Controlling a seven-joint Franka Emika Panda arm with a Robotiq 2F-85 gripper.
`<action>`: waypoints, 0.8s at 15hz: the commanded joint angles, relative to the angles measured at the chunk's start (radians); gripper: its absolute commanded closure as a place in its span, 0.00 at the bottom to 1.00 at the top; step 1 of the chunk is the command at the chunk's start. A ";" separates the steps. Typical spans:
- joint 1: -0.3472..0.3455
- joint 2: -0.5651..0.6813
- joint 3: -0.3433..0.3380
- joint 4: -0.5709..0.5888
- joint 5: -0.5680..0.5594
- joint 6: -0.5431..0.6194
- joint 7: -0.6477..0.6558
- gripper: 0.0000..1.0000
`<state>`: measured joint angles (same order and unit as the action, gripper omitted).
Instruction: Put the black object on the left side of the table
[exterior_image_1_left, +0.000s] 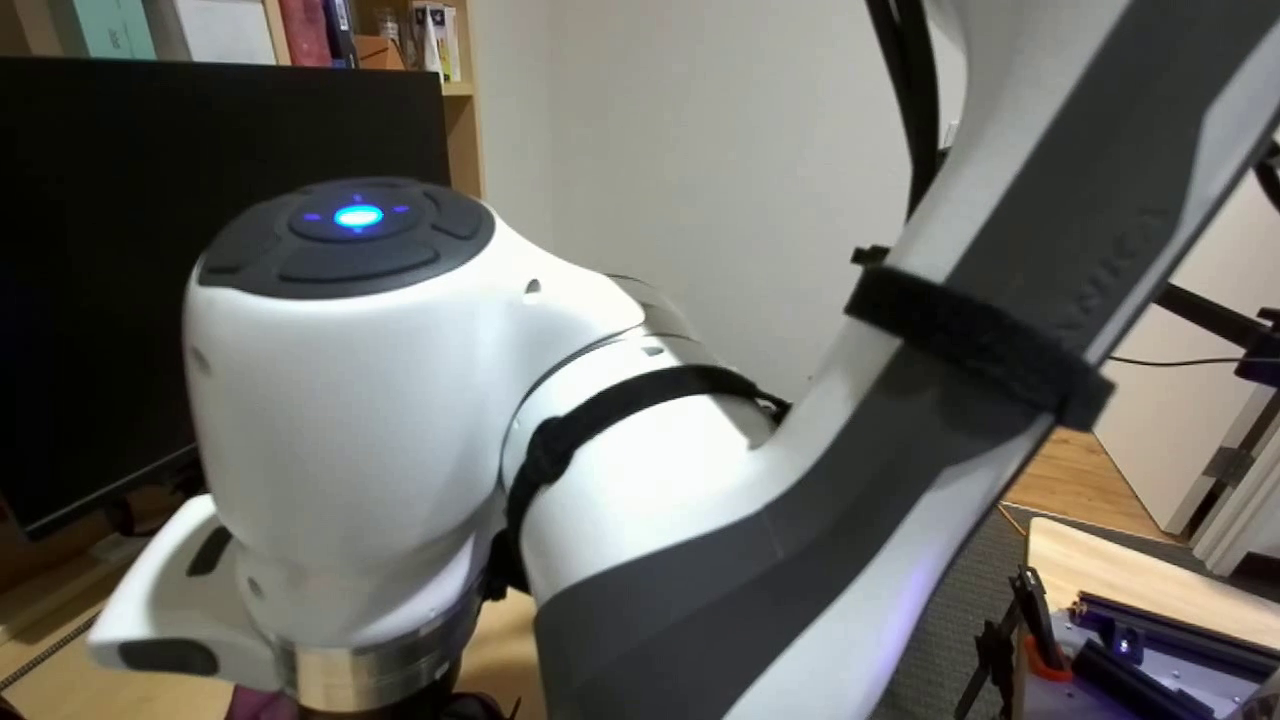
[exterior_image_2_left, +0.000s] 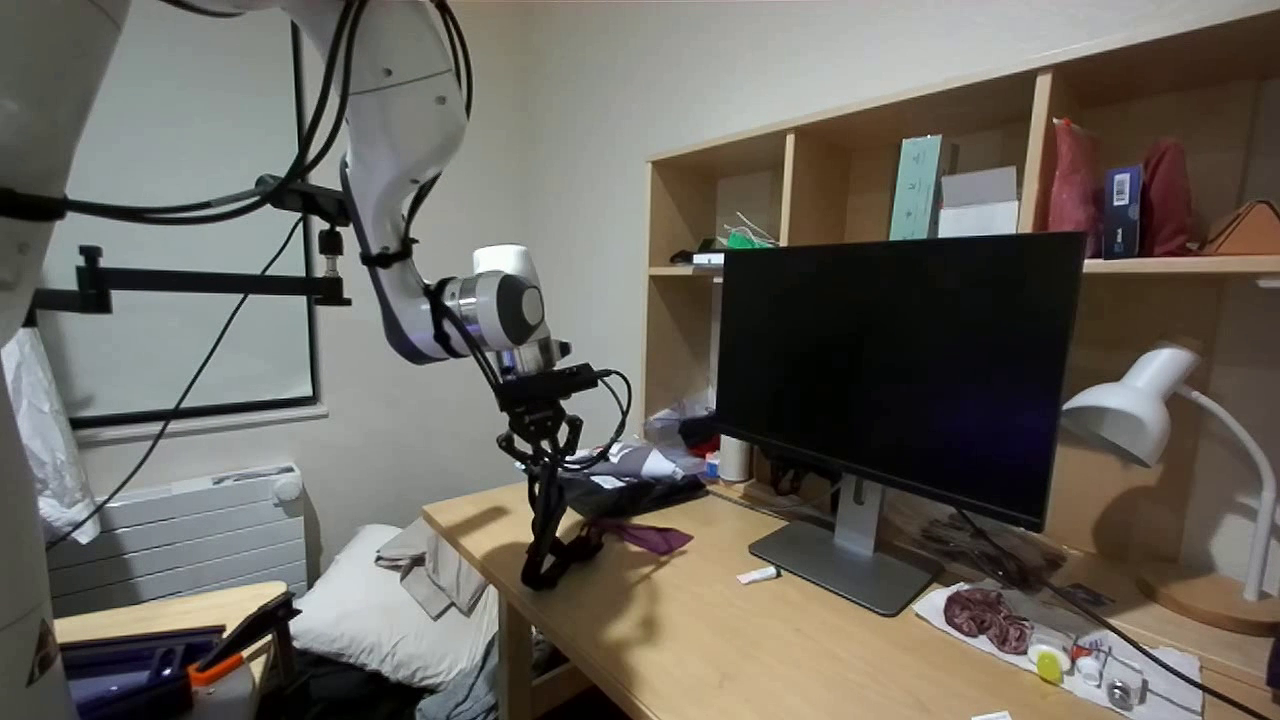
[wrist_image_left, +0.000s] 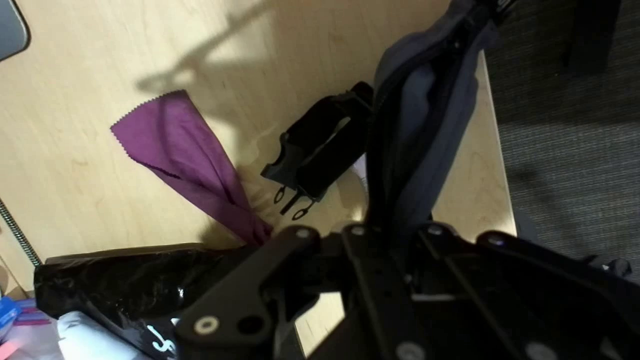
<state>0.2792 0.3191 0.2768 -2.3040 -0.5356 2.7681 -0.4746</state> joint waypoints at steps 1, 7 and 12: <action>0.004 -0.002 -0.004 0.000 0.007 -0.001 -0.006 0.93; 0.005 0.037 -0.001 0.010 -0.019 -0.020 -0.064 0.93; -0.003 0.149 0.039 0.024 -0.029 -0.025 -0.279 0.93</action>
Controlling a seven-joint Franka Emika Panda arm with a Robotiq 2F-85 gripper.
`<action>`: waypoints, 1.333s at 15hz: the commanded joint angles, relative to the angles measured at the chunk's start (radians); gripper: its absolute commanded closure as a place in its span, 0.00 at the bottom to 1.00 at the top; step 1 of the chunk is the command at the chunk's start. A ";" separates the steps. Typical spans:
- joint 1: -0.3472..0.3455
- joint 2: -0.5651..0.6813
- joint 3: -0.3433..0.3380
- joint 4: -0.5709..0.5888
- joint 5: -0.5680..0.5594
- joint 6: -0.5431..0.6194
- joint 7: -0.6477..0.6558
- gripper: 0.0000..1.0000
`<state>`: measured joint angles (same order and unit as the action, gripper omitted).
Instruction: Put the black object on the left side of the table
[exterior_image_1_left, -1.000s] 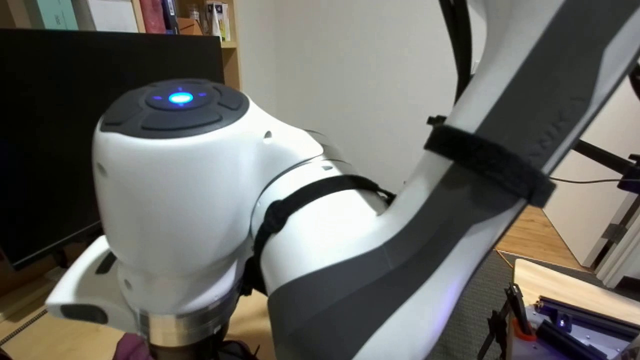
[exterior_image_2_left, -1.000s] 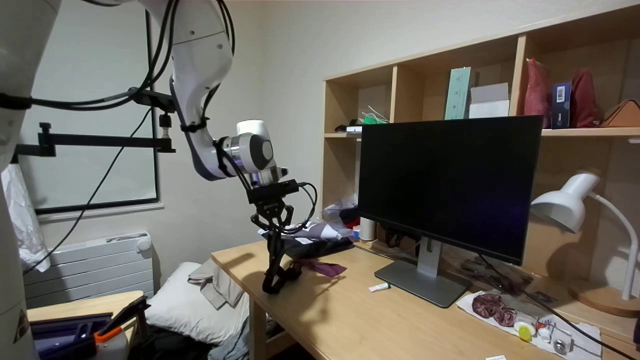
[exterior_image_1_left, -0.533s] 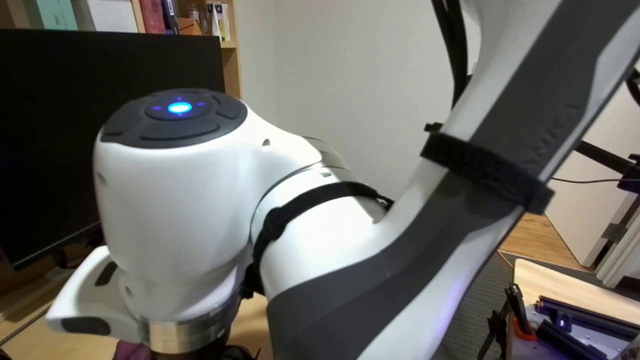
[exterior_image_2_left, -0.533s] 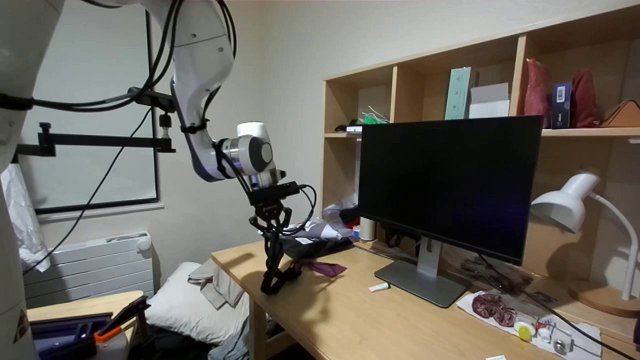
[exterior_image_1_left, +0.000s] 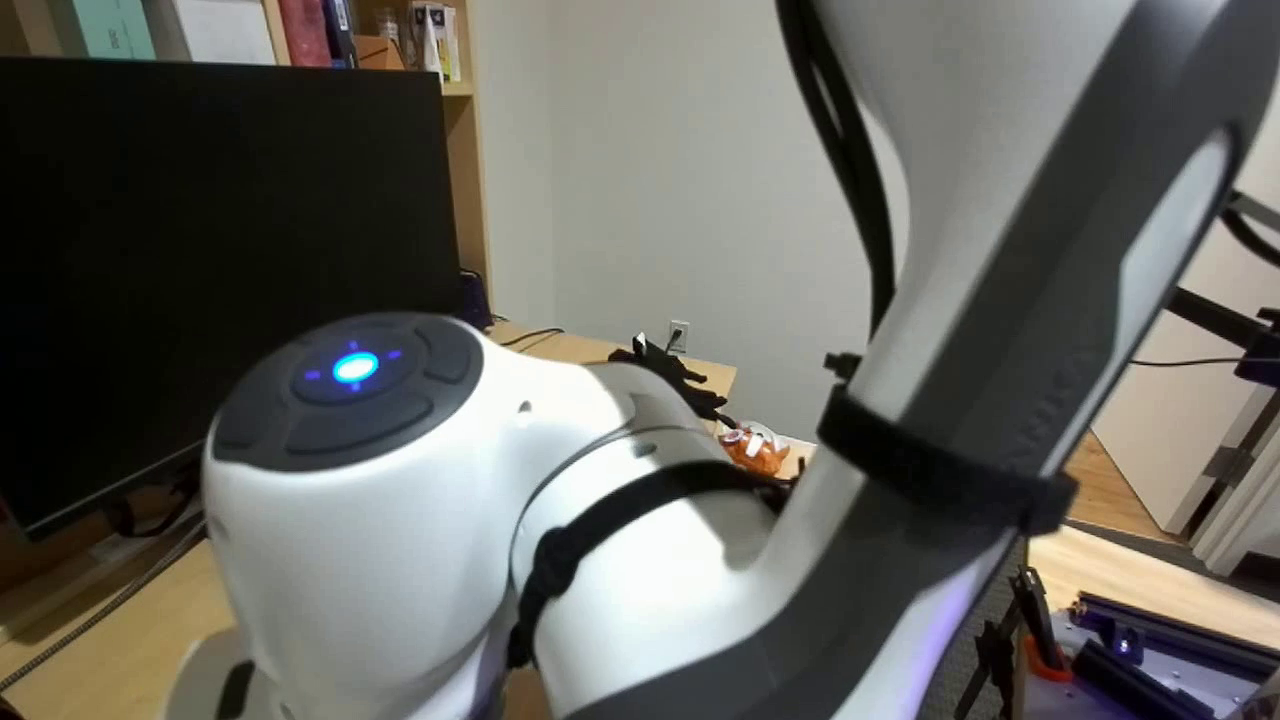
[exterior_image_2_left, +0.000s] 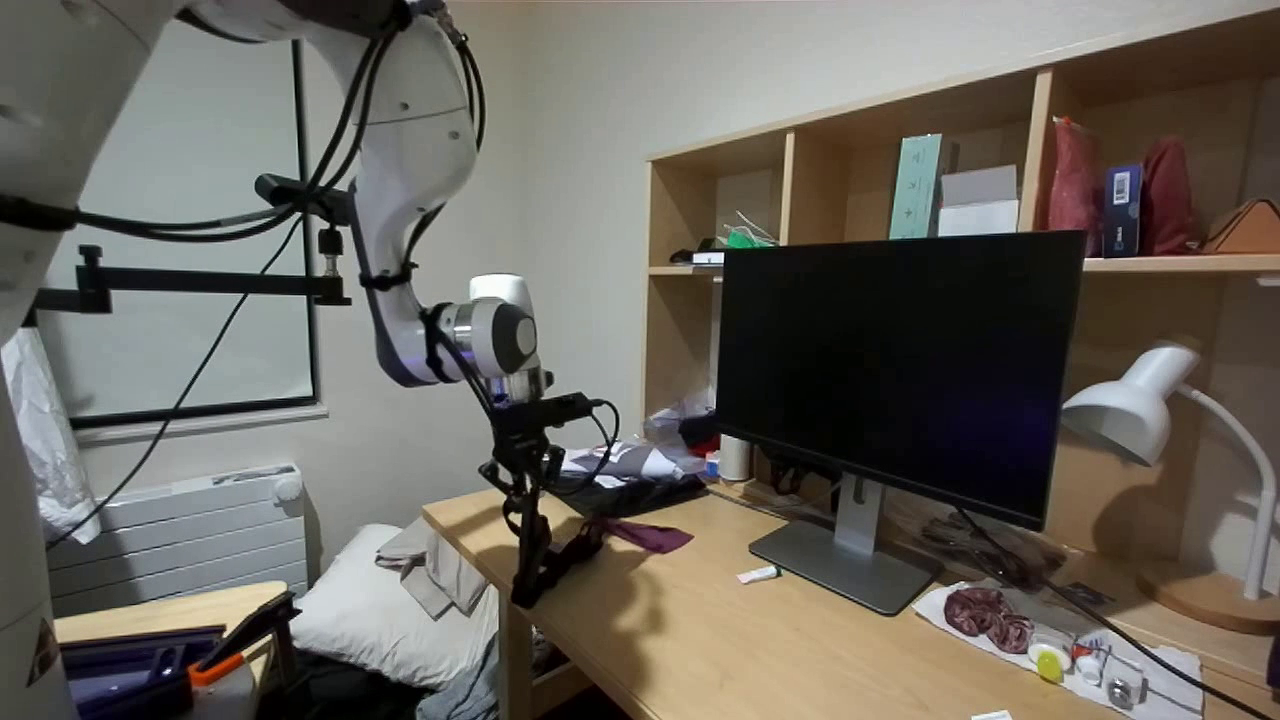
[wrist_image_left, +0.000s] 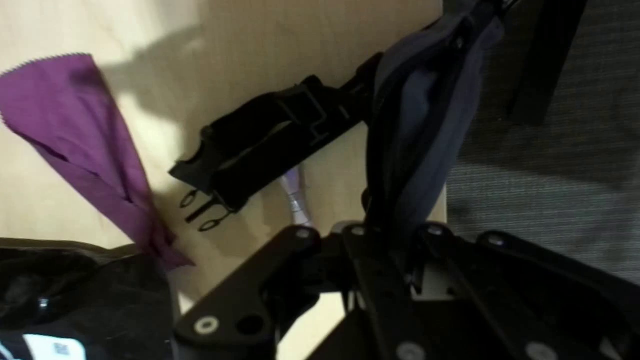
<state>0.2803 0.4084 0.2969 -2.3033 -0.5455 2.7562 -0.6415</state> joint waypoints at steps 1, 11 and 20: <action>-0.001 0.079 0.020 0.026 -0.029 -0.010 -0.150 0.93; 0.038 0.142 -0.015 0.106 -0.098 0.012 -0.173 0.48; -0.077 0.101 0.140 0.117 0.154 0.005 -0.271 0.00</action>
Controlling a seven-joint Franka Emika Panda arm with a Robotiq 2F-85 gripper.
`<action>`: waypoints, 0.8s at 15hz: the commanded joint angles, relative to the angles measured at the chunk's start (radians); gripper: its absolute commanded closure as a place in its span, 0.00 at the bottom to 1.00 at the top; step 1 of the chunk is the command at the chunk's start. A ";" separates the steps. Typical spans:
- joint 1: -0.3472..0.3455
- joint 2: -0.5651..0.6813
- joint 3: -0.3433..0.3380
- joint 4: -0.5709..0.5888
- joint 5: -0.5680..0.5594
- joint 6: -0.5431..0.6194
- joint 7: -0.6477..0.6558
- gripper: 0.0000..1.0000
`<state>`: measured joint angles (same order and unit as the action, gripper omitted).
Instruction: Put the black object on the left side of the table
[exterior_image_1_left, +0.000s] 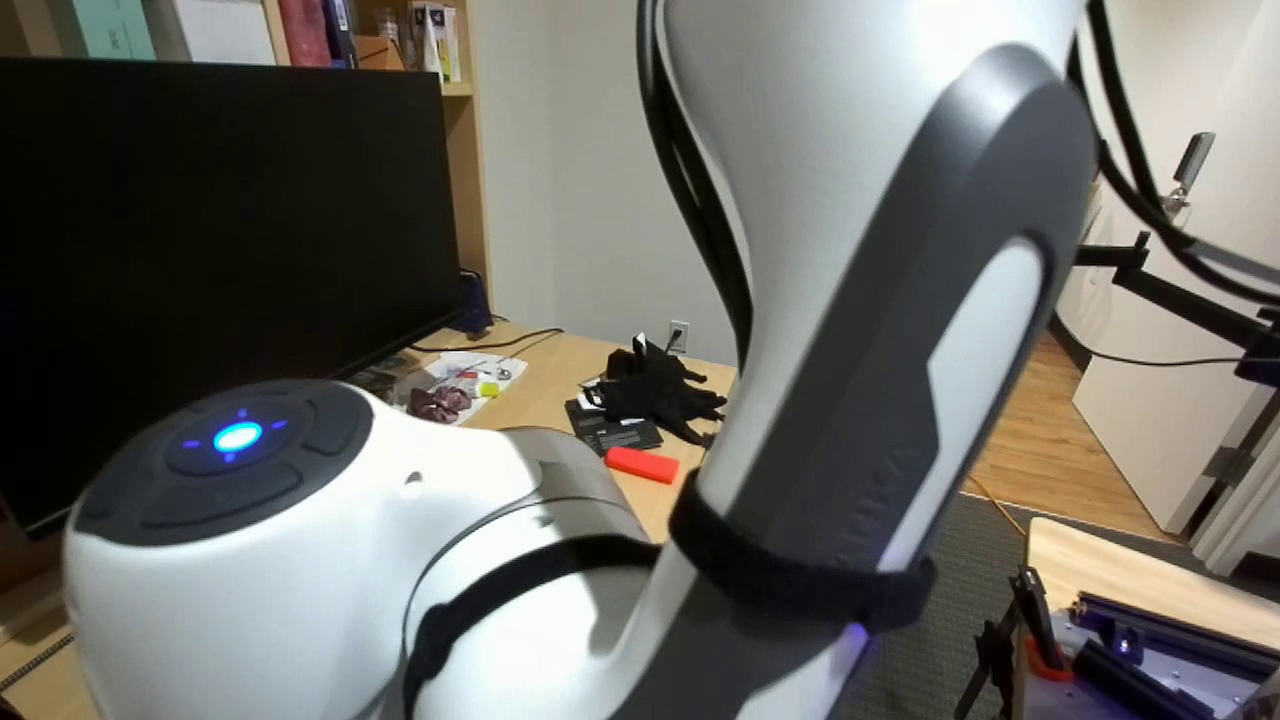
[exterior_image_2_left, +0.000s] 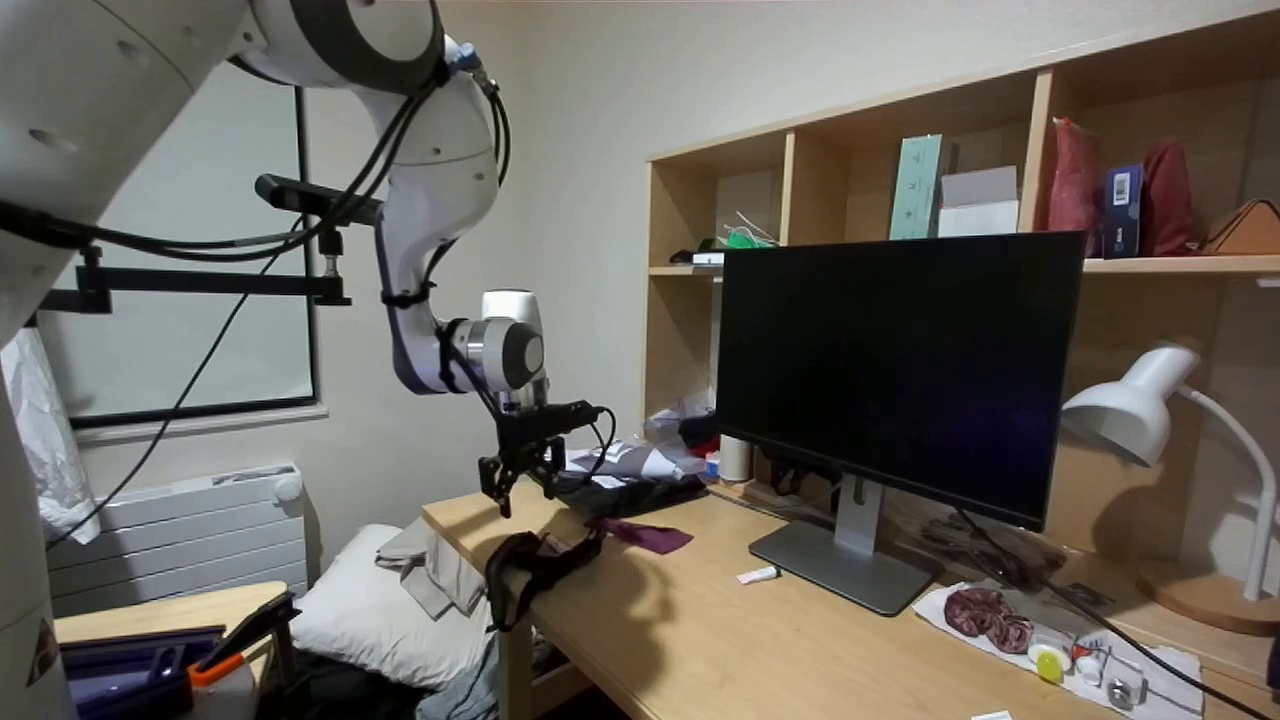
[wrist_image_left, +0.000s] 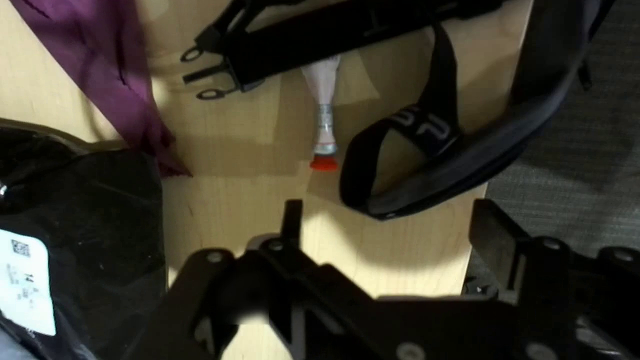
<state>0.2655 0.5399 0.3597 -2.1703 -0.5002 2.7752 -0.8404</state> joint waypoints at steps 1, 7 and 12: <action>-0.072 -0.037 0.093 -0.014 0.143 -0.015 -0.074 0.00; -0.150 -0.100 0.149 0.009 0.371 0.003 -0.010 0.00; -0.234 -0.150 0.161 0.030 0.548 0.001 -0.025 0.00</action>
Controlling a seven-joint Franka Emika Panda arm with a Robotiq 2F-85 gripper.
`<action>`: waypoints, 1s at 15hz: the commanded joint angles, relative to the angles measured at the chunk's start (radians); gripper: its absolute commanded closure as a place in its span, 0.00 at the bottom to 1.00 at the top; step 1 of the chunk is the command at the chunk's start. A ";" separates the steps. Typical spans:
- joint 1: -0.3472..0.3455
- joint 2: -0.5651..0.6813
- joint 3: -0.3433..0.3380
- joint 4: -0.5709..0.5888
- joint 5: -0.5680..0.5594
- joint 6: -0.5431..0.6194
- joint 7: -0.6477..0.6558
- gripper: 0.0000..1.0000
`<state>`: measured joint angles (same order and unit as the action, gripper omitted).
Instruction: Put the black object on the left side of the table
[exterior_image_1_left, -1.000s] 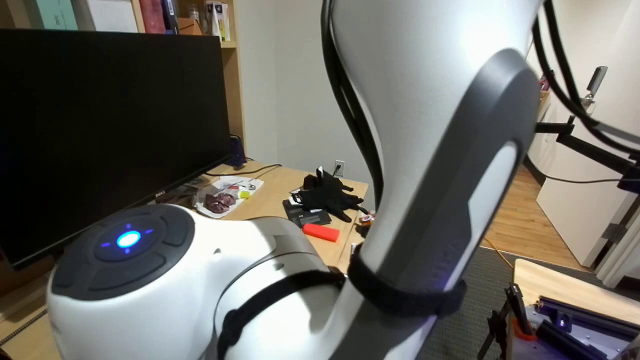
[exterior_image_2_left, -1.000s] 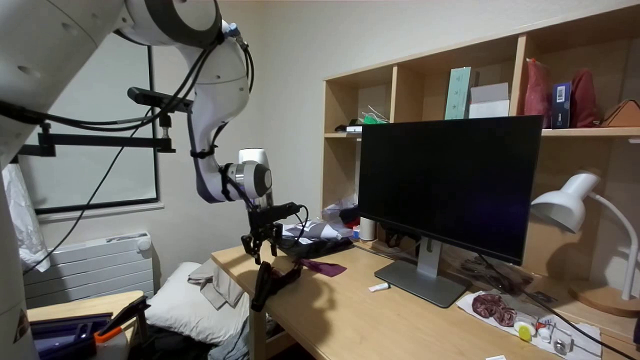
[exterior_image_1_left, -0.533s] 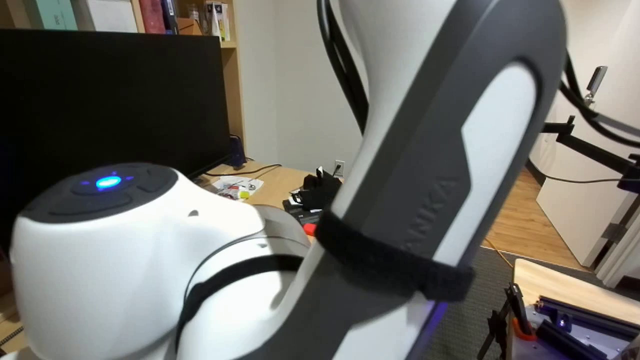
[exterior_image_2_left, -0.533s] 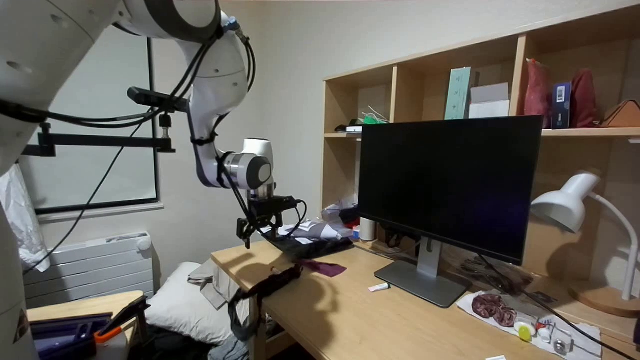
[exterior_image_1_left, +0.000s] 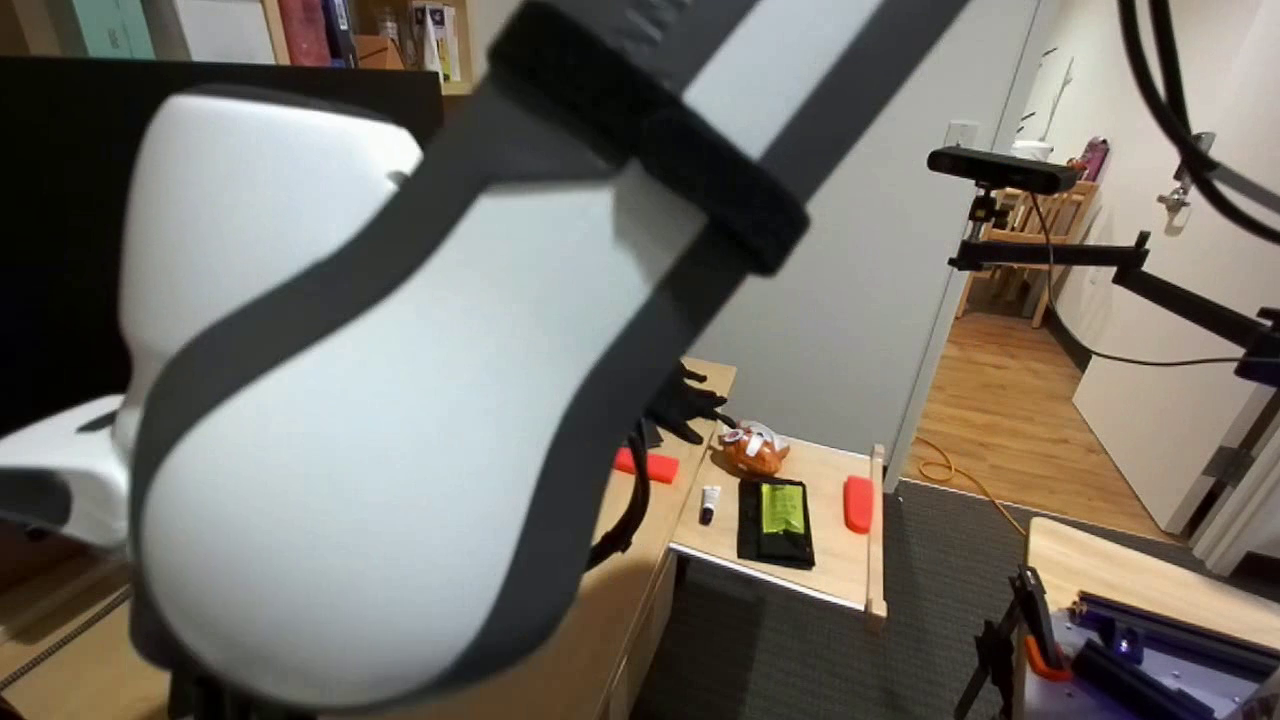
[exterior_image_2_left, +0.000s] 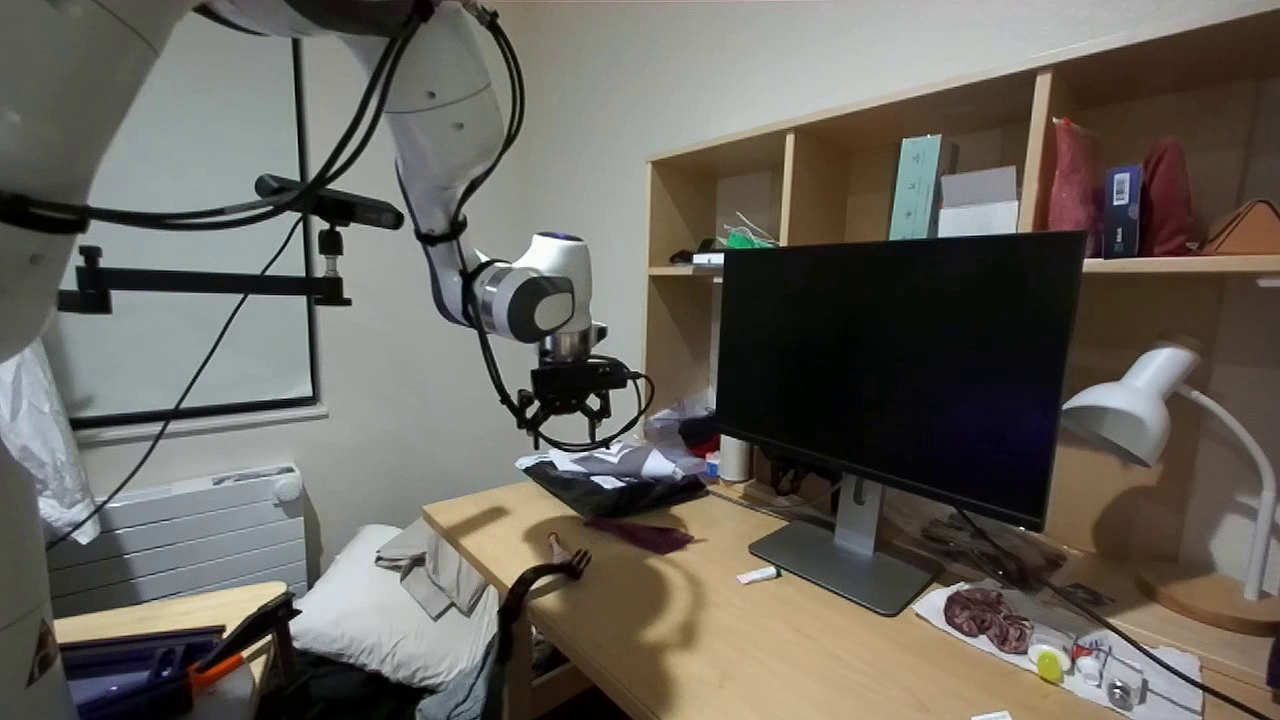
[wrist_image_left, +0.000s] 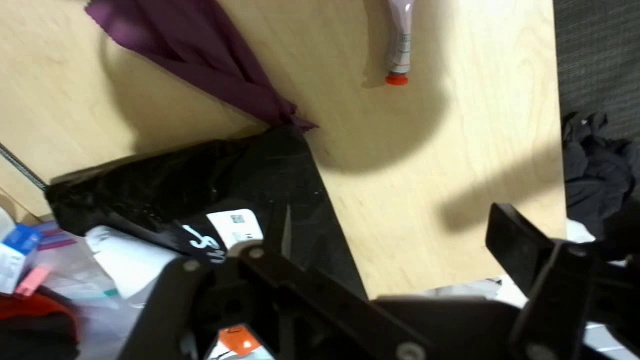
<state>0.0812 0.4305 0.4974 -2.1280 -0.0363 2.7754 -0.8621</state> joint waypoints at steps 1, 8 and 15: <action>-0.061 -0.049 0.020 -0.015 0.107 0.006 -0.003 0.00; -0.113 -0.098 -0.005 -0.075 0.253 0.071 0.036 0.00; -0.089 -0.169 -0.151 -0.177 0.213 0.249 0.307 0.00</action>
<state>-0.0247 0.3252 0.4023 -2.2388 0.2074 2.9653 -0.6843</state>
